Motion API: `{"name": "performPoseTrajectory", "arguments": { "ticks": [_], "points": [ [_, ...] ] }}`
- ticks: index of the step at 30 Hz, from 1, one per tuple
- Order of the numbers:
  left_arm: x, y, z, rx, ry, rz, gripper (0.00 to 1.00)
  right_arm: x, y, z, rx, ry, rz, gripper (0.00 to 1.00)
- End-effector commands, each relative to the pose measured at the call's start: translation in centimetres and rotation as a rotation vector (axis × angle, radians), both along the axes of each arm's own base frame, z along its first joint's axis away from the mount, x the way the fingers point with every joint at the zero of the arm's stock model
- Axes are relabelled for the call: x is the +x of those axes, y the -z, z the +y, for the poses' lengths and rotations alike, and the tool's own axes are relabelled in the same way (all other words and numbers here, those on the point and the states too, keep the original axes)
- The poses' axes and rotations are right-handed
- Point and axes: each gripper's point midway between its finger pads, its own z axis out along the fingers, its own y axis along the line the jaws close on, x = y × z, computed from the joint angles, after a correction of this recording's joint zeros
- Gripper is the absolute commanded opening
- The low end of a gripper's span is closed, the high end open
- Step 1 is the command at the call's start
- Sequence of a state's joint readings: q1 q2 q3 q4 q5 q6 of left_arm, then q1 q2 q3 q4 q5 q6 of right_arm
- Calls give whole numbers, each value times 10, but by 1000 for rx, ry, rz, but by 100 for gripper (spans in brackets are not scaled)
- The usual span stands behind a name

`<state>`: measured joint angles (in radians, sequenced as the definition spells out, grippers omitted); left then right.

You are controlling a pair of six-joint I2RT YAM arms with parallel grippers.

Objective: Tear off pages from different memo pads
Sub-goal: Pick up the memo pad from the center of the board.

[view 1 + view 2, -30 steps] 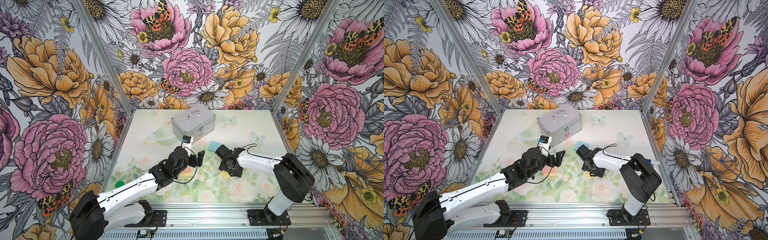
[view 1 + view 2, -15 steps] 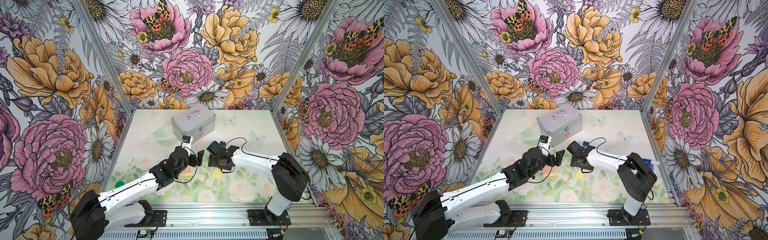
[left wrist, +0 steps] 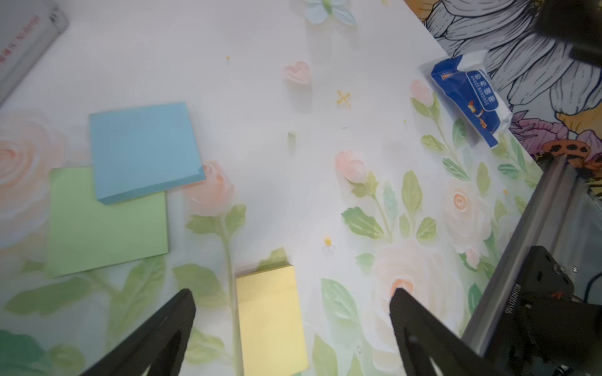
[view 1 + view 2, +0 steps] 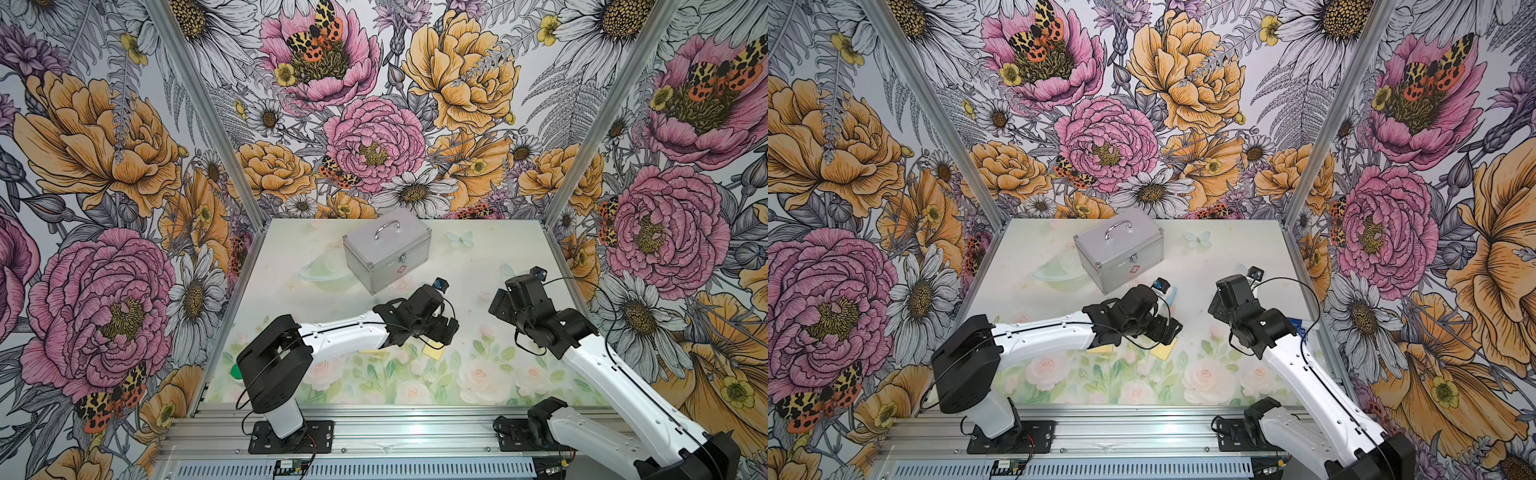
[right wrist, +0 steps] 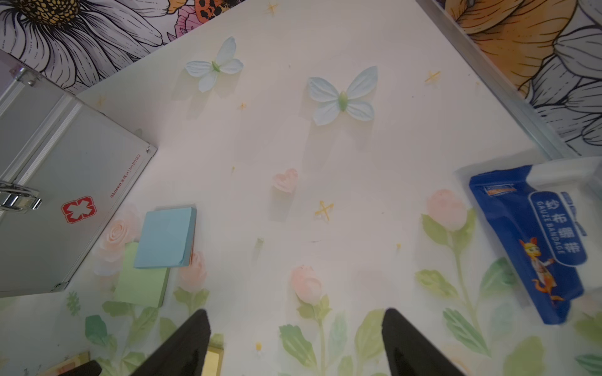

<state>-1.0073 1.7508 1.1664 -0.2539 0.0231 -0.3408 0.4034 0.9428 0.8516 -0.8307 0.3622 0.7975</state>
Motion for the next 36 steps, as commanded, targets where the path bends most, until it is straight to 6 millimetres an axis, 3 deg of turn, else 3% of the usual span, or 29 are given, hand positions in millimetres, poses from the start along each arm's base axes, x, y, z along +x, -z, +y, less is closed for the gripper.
{"name": "performPoseTrajectory", "arguments": {
  "ticks": [1,6,10,15,19,31,36],
  "points": [
    [-30,46,5,135,60,225,95,-15,7,-15,-72,-14,25,85],
    [-29,50,8,277,14,177,92,-28,12,-20,-64,-18,0,85],
    [-25,65,23,446,-36,143,91,-30,16,-20,-64,-33,4,85],
    [-28,83,27,468,-47,211,81,-32,18,-19,-66,-51,-6,85],
    [-29,87,25,479,-57,211,80,-30,17,-18,-64,-58,-11,85],
    [-7,67,50,541,-145,93,79,-28,23,-15,-64,-72,0,84],
    [-6,60,49,523,-142,95,83,-28,24,-14,-60,-75,2,83]
  ]
}}
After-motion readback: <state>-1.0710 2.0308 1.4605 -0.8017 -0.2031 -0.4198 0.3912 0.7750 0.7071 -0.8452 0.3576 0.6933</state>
